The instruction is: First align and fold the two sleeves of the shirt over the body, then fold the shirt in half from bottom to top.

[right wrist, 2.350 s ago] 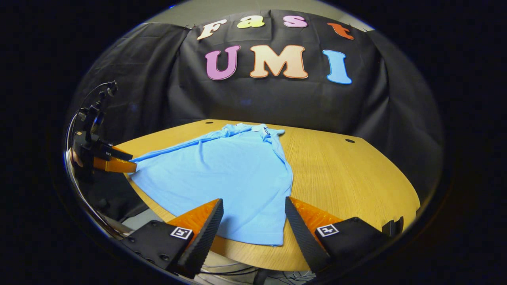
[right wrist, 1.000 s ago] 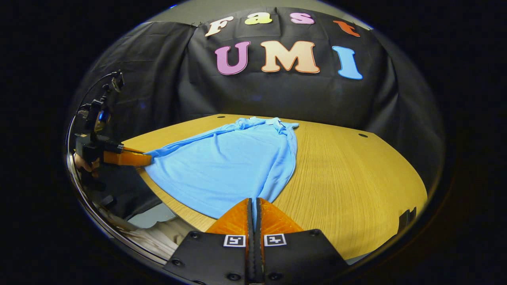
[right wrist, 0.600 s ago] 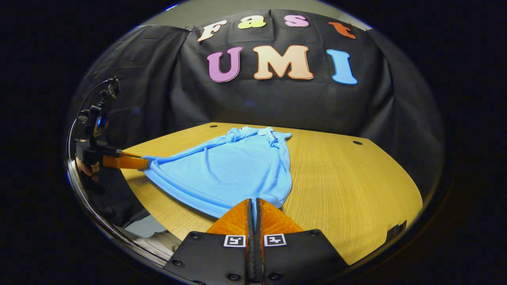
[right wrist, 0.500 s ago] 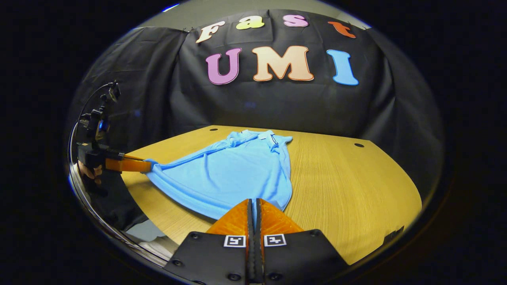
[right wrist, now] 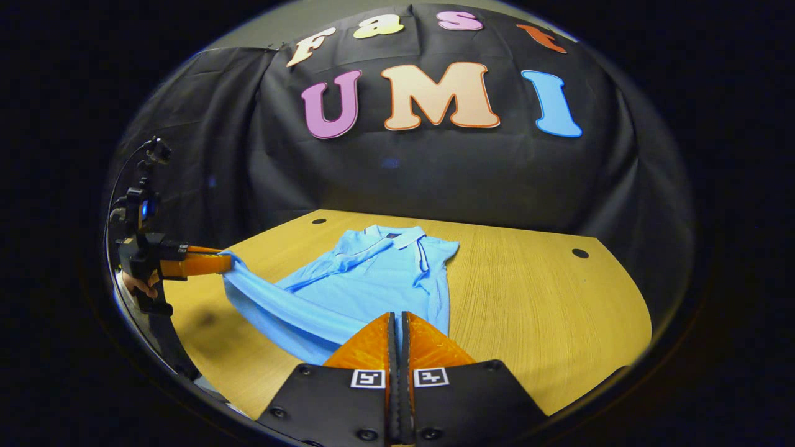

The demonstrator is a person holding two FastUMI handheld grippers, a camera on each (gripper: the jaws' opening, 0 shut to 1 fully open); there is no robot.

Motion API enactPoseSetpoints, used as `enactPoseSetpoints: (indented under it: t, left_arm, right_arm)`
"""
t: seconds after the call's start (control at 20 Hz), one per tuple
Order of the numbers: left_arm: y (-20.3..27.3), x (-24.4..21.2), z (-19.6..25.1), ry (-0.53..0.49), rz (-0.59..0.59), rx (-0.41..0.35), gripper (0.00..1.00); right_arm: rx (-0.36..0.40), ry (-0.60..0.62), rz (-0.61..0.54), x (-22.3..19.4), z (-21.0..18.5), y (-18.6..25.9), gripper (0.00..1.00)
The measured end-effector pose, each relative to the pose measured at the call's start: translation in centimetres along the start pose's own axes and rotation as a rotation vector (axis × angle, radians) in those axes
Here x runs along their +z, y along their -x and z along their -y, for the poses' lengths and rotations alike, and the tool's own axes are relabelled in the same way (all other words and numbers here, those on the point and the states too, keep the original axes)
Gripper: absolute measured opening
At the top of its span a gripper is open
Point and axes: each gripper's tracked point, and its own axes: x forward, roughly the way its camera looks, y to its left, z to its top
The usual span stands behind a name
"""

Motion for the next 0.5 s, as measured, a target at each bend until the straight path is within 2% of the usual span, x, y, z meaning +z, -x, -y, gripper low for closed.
enactPoseSetpoints:
  t: [0.2, 0.5]
  left_arm:
    - [-4.3, 3.4, -2.6, 0.042, 0.057, 0.056, 0.0]
    - [-11.6, 5.6, -6.4, 0.019, 0.071, 0.15, 0.0]
  right_arm:
    - [-0.026, -0.015, -0.025, 2.6, 1.1, -4.3, 0.02]
    - [-0.079, 0.059, 0.0, 7.2, 1.8, -11.3, 0.02]
